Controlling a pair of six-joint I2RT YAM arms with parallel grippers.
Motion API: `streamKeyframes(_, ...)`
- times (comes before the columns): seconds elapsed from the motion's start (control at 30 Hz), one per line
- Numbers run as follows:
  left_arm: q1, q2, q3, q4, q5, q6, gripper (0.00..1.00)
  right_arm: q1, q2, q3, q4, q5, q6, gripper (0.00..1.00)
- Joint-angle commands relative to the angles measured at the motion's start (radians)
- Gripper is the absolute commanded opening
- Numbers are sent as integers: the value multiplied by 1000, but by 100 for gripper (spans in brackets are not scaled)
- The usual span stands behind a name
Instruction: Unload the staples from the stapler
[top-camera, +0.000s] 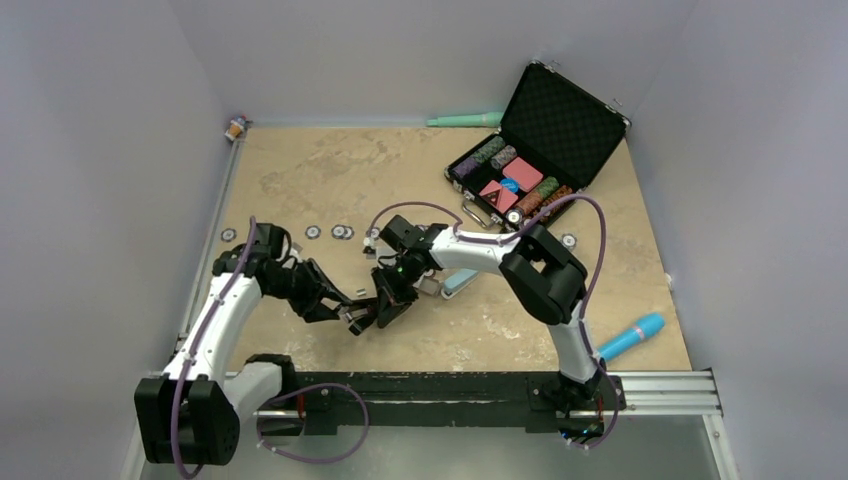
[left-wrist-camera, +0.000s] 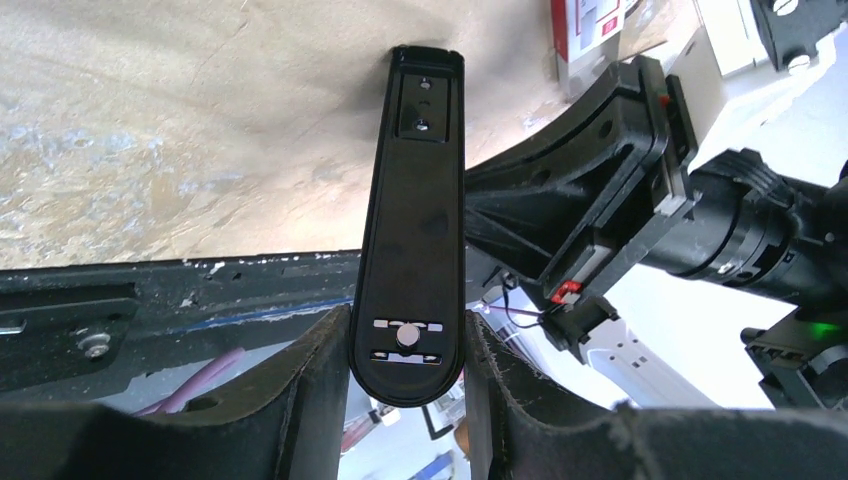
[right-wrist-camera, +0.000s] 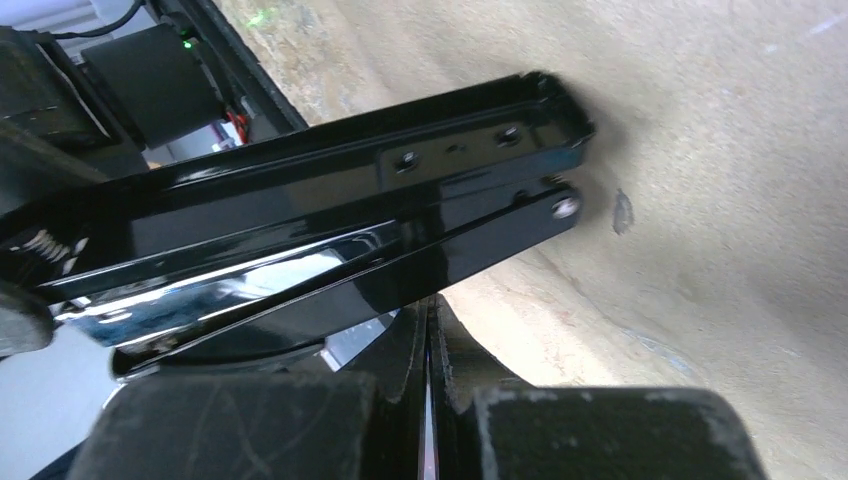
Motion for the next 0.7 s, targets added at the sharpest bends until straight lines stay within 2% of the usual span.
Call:
streamKeyframes(0.0, 27, 51, -23, 46, -27, 35, 0, 7, 1, 109, -28, -41, -46, 0)
streamKeyframes(0.17, 34, 125, -30, 74, -45, 64, 0, 3, -16, 168, -81, -31, -79, 0)
streamKeyframes(0.23, 81, 161, -30, 80, -50, 85, 0, -5, -32, 183, -109, -9, -89, 0)
streamKeyframes(0.3, 121, 191, -26, 83, -34, 106, 0, -18, -50, 189, -134, 7, -94, 6)
streamKeyframes(0.47, 145, 219, 15, 59, -12, 144, 0, -68, -110, 213, -158, 46, -90, 32)
streamKeyframes(0.67, 149, 218, -55, 66, 34, 121, 0, -176, -129, 255, -58, 57, 21, 39)
